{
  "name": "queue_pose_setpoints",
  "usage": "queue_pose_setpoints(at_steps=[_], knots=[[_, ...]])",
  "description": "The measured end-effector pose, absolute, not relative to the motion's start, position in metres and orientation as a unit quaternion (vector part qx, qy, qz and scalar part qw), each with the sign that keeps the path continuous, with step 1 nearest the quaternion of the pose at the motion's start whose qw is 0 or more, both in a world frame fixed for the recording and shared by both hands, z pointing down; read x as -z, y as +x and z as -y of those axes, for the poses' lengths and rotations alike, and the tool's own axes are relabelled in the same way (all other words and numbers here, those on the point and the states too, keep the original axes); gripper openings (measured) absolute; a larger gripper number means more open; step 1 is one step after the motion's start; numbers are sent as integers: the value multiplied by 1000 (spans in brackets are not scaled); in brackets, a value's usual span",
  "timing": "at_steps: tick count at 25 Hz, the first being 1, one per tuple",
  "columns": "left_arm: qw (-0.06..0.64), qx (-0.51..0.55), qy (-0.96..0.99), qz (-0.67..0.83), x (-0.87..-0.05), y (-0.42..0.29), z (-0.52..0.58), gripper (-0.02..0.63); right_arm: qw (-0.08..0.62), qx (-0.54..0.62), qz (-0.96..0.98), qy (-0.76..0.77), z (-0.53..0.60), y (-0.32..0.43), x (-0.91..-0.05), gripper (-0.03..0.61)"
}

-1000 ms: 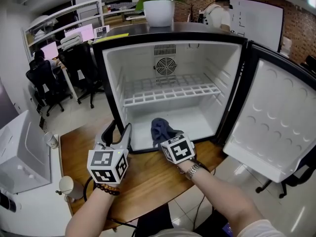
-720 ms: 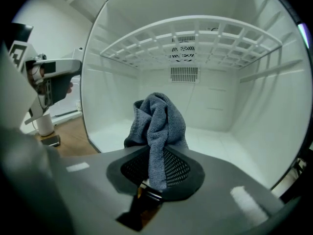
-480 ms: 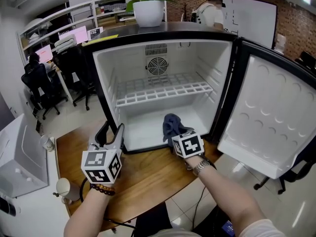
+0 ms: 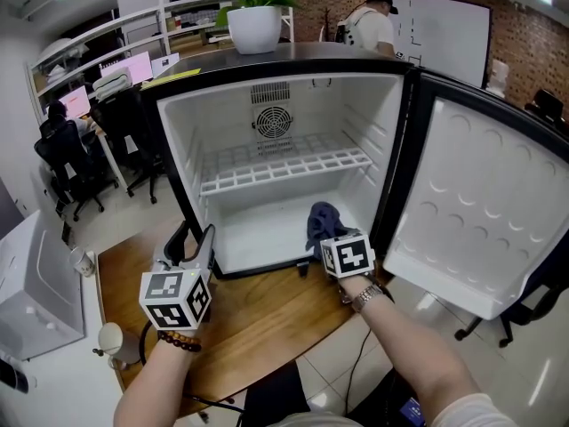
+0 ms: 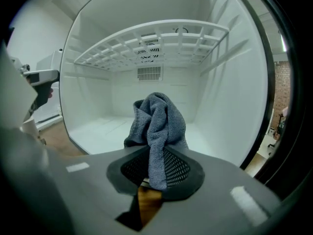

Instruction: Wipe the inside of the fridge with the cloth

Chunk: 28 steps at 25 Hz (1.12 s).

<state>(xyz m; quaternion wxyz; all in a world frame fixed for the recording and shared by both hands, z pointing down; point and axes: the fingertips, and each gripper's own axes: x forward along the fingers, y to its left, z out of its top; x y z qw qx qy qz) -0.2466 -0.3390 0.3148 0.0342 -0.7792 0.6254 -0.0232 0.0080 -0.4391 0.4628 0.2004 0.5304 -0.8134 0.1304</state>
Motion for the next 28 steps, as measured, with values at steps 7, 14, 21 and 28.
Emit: queue_pose_setpoints(at_steps=[7, 14, 21, 28], knots=[[32, 29, -778, -627, -316, -247, 335, 208, 183, -158, 804, 543, 439, 20, -466, 60], [23, 28, -774, -632, -320, -254, 325, 201, 188, -162, 791, 559, 441, 36, -468, 60], [33, 26, -788, -614, -313, -234, 307, 168, 193, -174, 776, 575, 440, 43, -473, 60], [74, 25, -839, -539, -295, -172, 300, 140, 168, -97, 797, 572, 434, 41, -444, 60]])
